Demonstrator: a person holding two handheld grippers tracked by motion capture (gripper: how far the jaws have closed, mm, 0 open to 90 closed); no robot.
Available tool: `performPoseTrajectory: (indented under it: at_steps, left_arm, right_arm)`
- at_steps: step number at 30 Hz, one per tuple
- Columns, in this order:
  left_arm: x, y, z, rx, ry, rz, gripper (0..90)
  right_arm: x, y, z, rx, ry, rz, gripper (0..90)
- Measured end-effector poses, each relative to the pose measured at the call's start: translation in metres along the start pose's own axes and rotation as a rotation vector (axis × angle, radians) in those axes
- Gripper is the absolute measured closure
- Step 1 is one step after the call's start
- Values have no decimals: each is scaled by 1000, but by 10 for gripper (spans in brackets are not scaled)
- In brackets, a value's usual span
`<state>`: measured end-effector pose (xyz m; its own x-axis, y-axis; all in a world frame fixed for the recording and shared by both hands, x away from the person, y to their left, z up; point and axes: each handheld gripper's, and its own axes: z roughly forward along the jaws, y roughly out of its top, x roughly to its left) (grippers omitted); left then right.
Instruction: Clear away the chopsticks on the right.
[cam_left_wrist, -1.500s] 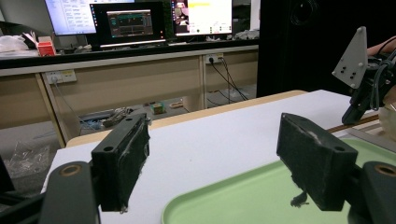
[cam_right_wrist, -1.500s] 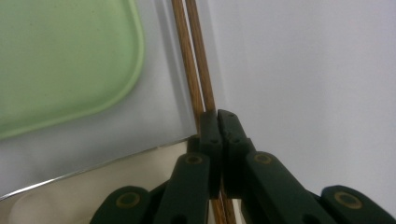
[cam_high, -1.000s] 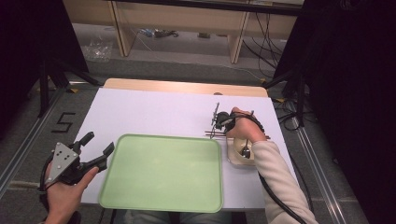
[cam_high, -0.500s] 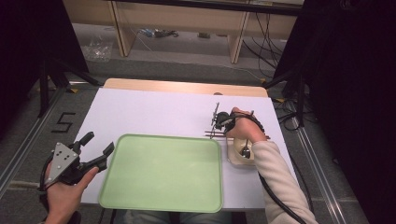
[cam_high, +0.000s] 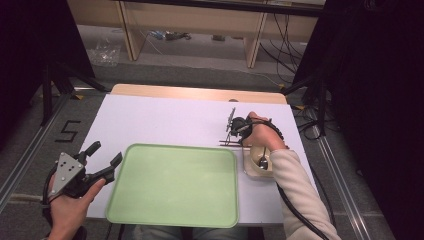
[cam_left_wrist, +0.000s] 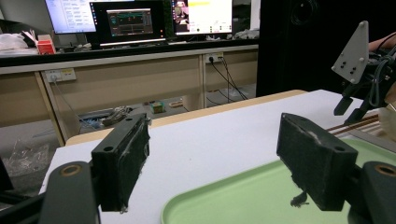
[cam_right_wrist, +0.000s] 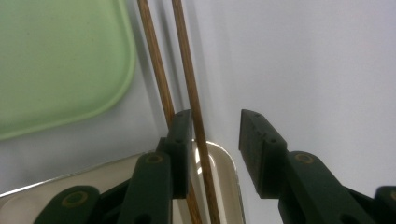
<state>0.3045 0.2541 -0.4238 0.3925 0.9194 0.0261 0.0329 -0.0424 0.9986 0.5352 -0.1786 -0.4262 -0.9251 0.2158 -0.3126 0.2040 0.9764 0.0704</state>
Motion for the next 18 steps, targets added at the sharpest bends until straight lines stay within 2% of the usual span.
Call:
performPoseTrajectory:
  at_steps: [4,9,11,17,18]
  left_arm:
    - [0,0,0,-2,1,5,250]
    - [0,0,0,-5,2,-1,251]
    - [0,0,0,-4,3,0,251]
    - [1,0,0,-2,3,6,251]
    - [0,0,0,-1,3,6,251]
  right_arm:
    - [0,1,1,2,8,6,650]
    - [0,2,4,4,15,-9,648]
    - [-1,2,4,9,21,7,646]
    - [-1,2,5,5,18,-3,634]
    - [-1,2,5,4,29,2,634]
